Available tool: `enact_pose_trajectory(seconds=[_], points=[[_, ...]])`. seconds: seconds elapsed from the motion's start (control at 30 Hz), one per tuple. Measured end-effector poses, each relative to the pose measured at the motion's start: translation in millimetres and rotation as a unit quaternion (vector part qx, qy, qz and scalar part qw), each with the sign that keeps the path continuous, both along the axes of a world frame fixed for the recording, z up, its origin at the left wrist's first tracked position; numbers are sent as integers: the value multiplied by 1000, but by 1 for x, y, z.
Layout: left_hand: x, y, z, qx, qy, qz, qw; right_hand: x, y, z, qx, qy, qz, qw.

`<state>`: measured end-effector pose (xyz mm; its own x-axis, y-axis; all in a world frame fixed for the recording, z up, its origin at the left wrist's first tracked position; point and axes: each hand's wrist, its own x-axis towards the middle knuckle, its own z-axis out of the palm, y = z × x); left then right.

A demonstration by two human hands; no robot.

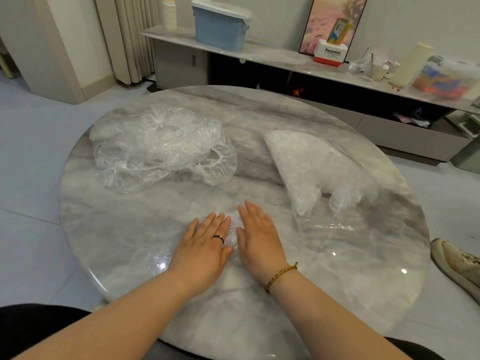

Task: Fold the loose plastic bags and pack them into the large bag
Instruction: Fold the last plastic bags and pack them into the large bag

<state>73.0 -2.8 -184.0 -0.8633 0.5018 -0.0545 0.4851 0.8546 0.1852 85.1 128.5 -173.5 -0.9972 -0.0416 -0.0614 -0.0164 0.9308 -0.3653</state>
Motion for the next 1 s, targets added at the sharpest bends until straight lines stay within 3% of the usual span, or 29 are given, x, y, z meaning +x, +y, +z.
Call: enact_pose_trajectory(seconds=[0.13, 0.47, 0.7, 0.83, 1.0], points=[[-1, 1, -3, -46, -23, 3, 999, -1, 5, -6, 49, -33, 29, 998], [-3, 1, 6, -38, -79, 16, 996, -5, 2, -6, 68, -57, 52, 995], [-13, 0, 14, 102, -85, 147, 980, -4, 6, 2, -108, 21, -52, 993], [-19, -5, 17, 77, -90, 158, 980, -6, 8, 9, -193, 31, -99, 976], [-18, -8, 20, 102, -117, 155, 976, -6, 8, 16, -234, 24, -109, 966]])
